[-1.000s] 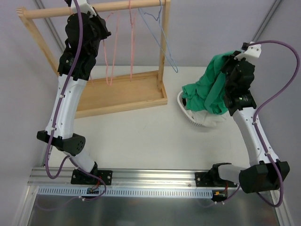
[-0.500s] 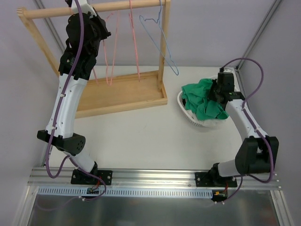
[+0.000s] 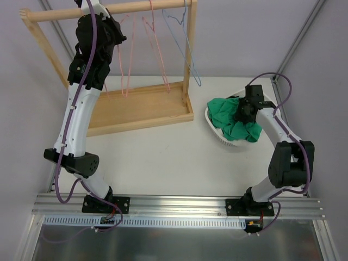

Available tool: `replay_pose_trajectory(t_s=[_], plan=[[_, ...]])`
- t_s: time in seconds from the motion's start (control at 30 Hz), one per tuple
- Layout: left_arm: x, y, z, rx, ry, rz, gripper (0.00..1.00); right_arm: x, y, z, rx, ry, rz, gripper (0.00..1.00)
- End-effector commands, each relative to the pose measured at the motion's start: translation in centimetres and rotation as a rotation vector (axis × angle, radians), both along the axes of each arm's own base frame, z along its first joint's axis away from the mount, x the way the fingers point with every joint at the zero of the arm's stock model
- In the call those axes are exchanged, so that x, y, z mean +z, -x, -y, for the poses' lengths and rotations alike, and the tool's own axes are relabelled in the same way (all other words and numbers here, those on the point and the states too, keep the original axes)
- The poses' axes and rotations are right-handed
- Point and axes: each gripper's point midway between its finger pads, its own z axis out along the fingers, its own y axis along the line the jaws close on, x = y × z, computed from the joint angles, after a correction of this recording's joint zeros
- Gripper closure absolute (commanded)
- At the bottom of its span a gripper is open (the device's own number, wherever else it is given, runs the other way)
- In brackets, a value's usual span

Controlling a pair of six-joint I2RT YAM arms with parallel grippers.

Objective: Remove the tank top from the hanger

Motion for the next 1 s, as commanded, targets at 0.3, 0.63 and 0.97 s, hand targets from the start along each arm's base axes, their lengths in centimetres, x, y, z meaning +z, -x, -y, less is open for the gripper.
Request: replay_pose_trajectory(t_s=[0.3, 0.63, 0.97], plan=[[0.6, -0.5, -2.6, 0.006, 0.048, 0.039, 0.97, 9.7, 1.1, 1.2, 0.011, 0.06, 0.123, 0.53], [-0.3, -0.1, -4.6, 0.051, 0.054, 0.019, 0.94, 15.8, 0.6, 1.8, 0.009, 0.09, 0.222, 0.42], [-0.5, 1.1, -5.3, 0.072, 0.066, 0.015, 0.79, 18.6, 0.5, 1.5, 0.011, 0.078, 0.286, 0.39]])
